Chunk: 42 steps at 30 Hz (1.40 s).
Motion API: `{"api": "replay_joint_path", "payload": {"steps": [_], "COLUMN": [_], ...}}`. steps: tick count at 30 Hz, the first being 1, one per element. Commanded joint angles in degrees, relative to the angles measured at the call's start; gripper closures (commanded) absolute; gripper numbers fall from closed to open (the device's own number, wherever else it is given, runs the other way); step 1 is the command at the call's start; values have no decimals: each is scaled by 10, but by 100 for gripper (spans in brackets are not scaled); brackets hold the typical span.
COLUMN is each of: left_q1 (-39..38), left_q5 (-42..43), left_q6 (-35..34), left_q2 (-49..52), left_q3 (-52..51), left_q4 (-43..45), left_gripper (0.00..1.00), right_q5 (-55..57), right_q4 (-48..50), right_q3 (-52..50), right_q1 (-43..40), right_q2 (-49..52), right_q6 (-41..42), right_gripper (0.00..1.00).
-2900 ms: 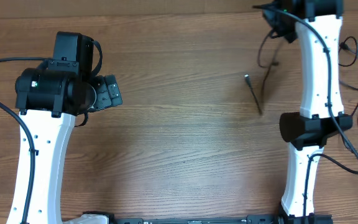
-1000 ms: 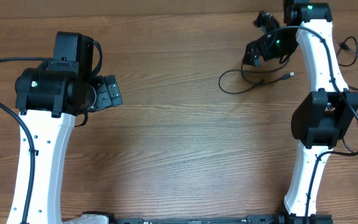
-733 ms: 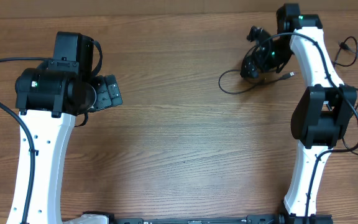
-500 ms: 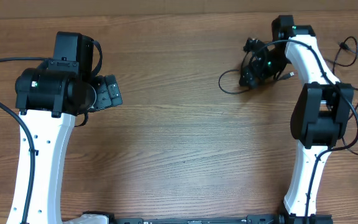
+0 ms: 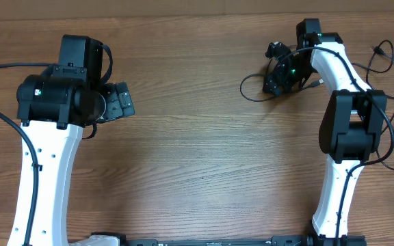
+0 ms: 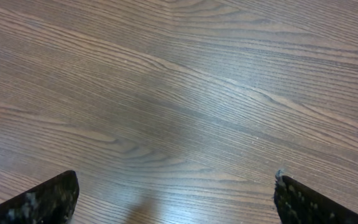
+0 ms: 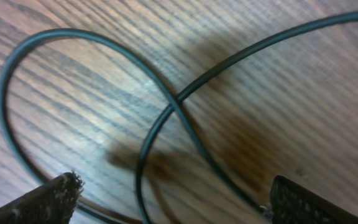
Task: Untangle cables
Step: 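Pull the grasped cable with the right gripper to the right edge pile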
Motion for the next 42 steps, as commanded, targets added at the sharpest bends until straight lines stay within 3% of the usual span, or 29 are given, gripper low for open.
{"api": "replay_joint_path", "payload": {"steps": [1,4,17,19,20,21,24,26,27,28,36,42], "left_q1": [2,2,2,2,2,2,2,2,2,2,2,2], "left_q5": [0,0,0,0,0,0,0,0,0,0,0,0], "left_q6": [5,5,5,5,5,5,5,5,5,5,5,5], "left_q2": [-4,-4,-4,-4,-4,-4,-4,-4,-4,-4,-4,-4], "left_q3": [6,6,6,6,6,6,6,6,6,6,6,6], "left_q4": [1,1,1,1,1,1,1,1,1,1,1,1], "left_gripper": [0,0,0,0,0,0,0,0,0,0,0,0], "right_q5": [10,10,8,8,10,10,10,23,38,54,227,246], "right_q4": [14,24,-14,-15,-13,-13,-14,-10,-8,-3,59,48], "right_q3": [-4,-4,-38,-51,-59,-65,-69,-68,-68,-68,-66,-62], "right_q1": [4,4,4,4,4,4,4,4,4,4,-16,-78], "right_q2": [-13,-13,-13,-13,-13,-13,-13,-13,-13,-13,-13,-13], "right_q6": [-25,-25,-49,-57,-57,-57,-56,-56,-53,-46,169,314], "right_gripper": [7,14,14,18,24,38,52,67,86,96,96,96]}}
